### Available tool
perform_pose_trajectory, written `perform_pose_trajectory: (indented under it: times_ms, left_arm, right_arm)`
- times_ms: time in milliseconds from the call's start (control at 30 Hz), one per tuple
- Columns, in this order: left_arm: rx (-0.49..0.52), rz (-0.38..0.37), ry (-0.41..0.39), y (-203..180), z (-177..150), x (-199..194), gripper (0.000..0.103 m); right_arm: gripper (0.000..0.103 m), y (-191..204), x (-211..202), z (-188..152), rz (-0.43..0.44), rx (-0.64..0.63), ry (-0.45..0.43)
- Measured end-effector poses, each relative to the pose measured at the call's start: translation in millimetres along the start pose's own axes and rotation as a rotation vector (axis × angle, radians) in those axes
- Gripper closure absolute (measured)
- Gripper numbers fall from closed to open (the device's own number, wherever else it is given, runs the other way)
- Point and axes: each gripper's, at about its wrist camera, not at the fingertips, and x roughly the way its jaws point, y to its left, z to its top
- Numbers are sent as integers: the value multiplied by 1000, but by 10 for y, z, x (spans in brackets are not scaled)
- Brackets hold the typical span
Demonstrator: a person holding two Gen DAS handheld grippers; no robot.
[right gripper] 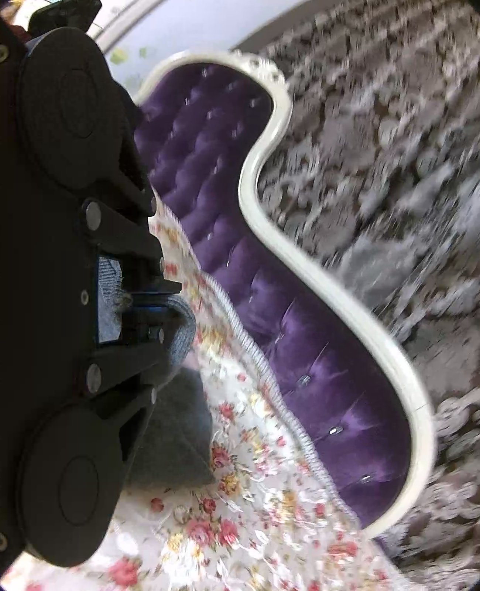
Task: Fold small clothes
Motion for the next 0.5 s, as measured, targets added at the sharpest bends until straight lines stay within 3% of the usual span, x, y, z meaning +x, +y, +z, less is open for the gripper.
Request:
perform_pose_trajectory:
  times_ms: [167,233,267,300,333,400,500]
  left_arm:
    - [7,79,82,205,-38,506,95]
    - [5,108,95,266,-76,634,92]
    - [5,124,99,292,-75,682,81]
    - [6,141,109,327,-78,721,68]
    - [2,155,116,361,-68,749,62]
    - [-7,185,102,418,-22,740,53]
    - [2,228,48,420,65,593,45]
  right_arm:
    - [89,-177,501,-18,-90,-17,71]
    - [84,-224,642,-48,-128,-27,93]
    - [82,-239,693,-62,-151,-36,97]
    - [76,-259,733,-70,-173,-42,99]
    - [67,-288,761,-70,-190,-37,98]
    - [23,-350,745,-58,-193,-13,78]
    - [21,-339,597,-11,-198,-18,22]
